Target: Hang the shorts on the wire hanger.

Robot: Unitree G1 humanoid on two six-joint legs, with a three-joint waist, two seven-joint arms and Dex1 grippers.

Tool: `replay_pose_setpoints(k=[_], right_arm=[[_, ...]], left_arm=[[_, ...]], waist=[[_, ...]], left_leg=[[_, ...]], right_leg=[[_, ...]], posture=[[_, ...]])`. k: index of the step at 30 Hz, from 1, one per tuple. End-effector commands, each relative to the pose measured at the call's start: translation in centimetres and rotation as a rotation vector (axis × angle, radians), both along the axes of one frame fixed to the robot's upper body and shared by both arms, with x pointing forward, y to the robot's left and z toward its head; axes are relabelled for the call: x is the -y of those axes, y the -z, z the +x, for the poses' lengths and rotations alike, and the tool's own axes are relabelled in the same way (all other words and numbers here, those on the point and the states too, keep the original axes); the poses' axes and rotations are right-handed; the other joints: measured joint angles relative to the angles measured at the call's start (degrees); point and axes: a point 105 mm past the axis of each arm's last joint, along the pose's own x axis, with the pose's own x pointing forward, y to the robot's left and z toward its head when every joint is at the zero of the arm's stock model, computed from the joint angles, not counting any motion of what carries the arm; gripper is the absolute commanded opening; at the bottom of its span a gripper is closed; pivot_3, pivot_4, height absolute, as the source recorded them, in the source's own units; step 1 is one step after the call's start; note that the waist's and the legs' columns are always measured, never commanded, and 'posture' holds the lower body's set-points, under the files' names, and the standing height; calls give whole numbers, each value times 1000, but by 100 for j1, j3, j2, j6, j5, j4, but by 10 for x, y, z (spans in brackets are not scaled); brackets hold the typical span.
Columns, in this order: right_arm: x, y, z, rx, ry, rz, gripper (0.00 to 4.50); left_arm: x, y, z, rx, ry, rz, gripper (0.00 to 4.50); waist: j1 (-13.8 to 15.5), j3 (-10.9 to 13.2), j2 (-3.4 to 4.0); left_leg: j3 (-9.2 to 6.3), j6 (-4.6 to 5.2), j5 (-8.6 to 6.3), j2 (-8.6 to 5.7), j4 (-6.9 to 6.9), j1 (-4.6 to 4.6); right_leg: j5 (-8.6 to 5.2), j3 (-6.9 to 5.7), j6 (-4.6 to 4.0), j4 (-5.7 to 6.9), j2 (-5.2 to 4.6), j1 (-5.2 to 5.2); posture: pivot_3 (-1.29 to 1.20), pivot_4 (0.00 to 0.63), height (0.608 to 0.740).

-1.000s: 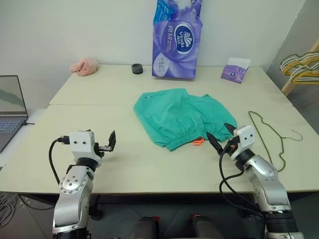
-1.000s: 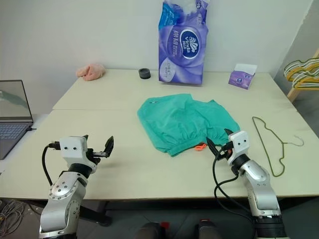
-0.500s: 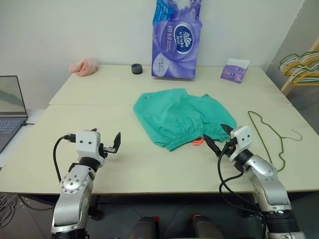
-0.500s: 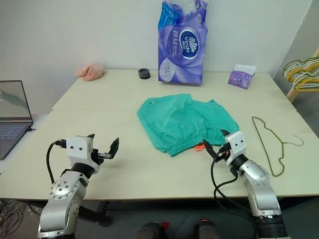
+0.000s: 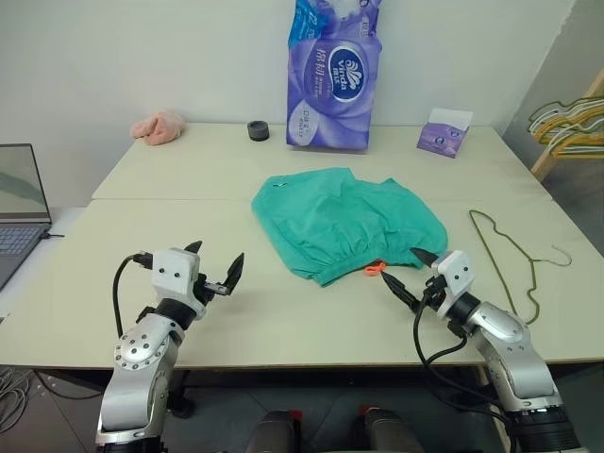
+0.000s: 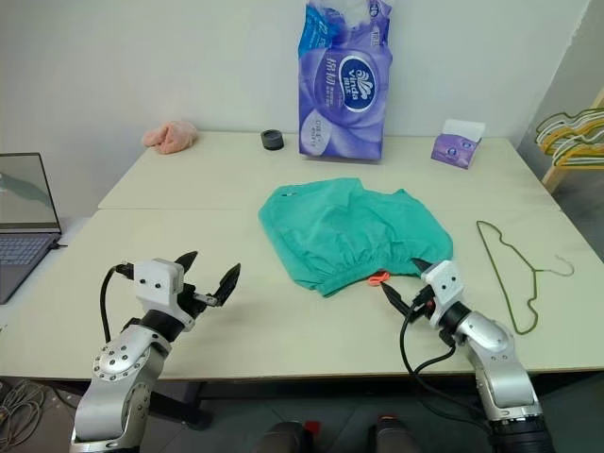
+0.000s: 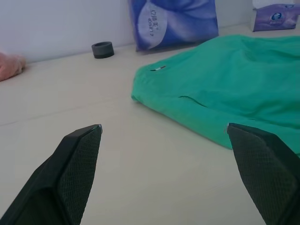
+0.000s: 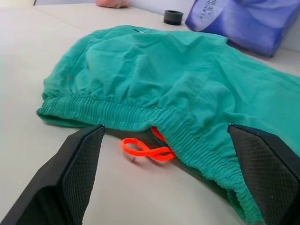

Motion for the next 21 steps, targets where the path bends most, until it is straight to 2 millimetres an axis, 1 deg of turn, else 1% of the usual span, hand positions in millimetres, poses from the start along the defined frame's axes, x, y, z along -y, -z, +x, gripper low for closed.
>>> replay_pose_setpoints(k=[1,3,5,8,11,13,14,17,21], right_arm=[[-23,-18,-14,95,-201,-97,4475],[-34,-20,-18,106,-291,-144,4475],[-44,-21,-18,128,-353,-183,4475],[-59,-25,-7,140,-380,-196,4475],[-70,-25,-1,127,-393,-194,4475],[-80,-20,2,118,-401,-223,4475],[-87,-15,3,111,-414,-248,4475],[-107,0,5,93,-453,-318,4475],[-128,11,17,58,-438,-355,4475]], left_arm=[[11,-16,-7,48,113,-2,4500],[18,-14,-14,3,222,-26,4500],[21,-11,-20,-44,302,-14,4500],[17,-12,-22,-83,357,21,4500],[14,-18,-21,-86,375,44,4500],[14,-21,-24,-106,404,61,4500],[14,-21,-29,-137,439,70,4500],[6,-24,-37,-210,498,97,4500],[-6,-34,-37,-247,521,144,4500]], waist=[[-8,0,0],[-17,0,0],[-36,0,0],[-56,1,1],[-72,0,0],[-64,0,0],[-66,0,0],[-124,1,0],[-148,3,3]], left_leg=[[0,0,0,0,0,1],[1,1,0,2,-1,3],[1,1,-1,5,-3,5],[0,1,-1,7,-9,9],[1,1,-1,8,-10,10],[-2,1,-1,6,-10,9],[-2,1,-1,6,-9,9],[-4,0,-1,10,-10,10],[-8,-1,-2,11,-16,15]], right_leg=[[-3,-1,2,0,0,0],[-8,-3,6,0,1,0],[-12,-5,4,0,3,0],[-18,-5,-3,3,6,0],[-15,-5,-7,3,7,1],[-11,-3,-13,2,3,1],[-10,-2,-16,2,3,1],[-13,0,-21,4,3,0],[-22,-4,-35,14,5,-2]], posture=[[1,71,740],[-4,72,740],[-4,72,740],[-2,71,740],[-8,72,740],[-9,72,740],[-10,72,740],[-4,71,740],[4,71,740]])
